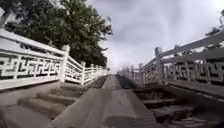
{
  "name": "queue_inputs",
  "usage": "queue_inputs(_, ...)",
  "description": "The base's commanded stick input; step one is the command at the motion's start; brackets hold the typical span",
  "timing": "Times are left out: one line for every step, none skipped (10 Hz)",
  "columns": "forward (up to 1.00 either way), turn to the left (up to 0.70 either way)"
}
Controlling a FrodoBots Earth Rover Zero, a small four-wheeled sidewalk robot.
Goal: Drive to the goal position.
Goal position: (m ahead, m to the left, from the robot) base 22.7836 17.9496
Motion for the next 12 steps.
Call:
queue_inputs(0.70, 0.00)
queue_inputs(0.70, 0.00)
queue_inputs(0.70, 0.00)
queue_inputs(0.70, 0.00)
queue_inputs(0.70, 0.00)
queue_inputs(0.70, 0.00)
queue_inputs(0.70, 0.00)
queue_inputs(0.70, 0.00)
queue_inputs(0.70, 0.00)
queue_inputs(0.70, 0.00)
queue_inputs(0.70, 0.00)
queue_inputs(0.70, 0.00)
